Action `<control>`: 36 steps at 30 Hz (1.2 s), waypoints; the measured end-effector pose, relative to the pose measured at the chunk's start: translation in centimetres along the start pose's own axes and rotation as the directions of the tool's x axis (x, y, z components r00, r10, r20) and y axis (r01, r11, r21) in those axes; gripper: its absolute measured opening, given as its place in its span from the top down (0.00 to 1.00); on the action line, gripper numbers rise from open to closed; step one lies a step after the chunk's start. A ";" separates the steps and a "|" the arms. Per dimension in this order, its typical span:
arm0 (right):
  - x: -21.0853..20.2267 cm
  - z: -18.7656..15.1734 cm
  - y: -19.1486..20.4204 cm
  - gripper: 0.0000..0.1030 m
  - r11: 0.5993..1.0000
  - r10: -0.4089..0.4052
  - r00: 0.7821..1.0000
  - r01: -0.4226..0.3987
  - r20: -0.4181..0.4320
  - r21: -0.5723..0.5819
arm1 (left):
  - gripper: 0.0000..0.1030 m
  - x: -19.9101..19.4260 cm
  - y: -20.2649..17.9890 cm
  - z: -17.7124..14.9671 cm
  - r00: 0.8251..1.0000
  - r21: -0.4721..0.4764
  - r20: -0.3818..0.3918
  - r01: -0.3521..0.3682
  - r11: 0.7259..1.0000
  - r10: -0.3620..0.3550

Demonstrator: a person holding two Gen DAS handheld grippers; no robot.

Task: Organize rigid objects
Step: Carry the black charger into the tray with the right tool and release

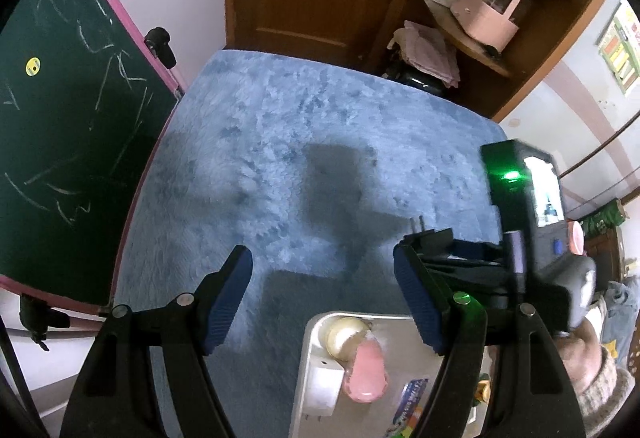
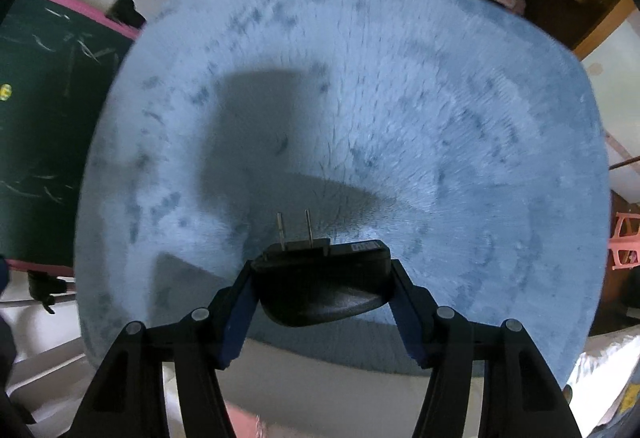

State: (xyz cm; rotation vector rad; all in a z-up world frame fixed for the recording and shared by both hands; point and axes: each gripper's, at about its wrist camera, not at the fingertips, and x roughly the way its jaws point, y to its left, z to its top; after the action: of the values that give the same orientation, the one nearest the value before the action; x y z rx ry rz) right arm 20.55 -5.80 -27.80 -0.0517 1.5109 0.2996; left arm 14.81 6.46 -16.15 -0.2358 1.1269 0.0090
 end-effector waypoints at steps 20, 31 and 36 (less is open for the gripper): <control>-15.9 -12.0 -2.4 0.39 1.000 -0.021 0.956 0.025 0.293 -0.011 | 0.26 -7.7 -5.1 -4.9 0.997 0.090 0.066 -0.040 0.995 0.034; -11.4 -20.0 -3.0 0.39 0.998 -0.062 0.980 0.065 0.191 -0.009 | 0.26 -9.1 -7.0 -10.0 0.994 0.140 0.080 -0.090 0.986 0.079; -10.4 -21.4 -3.4 0.38 0.999 -0.036 0.987 0.036 0.155 0.005 | 0.25 -9.5 -7.5 -11.9 0.991 0.145 0.090 -0.109 0.983 0.097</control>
State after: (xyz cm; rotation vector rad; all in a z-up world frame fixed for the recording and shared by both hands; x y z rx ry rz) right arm 0.12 -15.43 -19.51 -0.0526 1.3546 0.2671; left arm 1.05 -2.02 -11.12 -0.0428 1.0511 0.0259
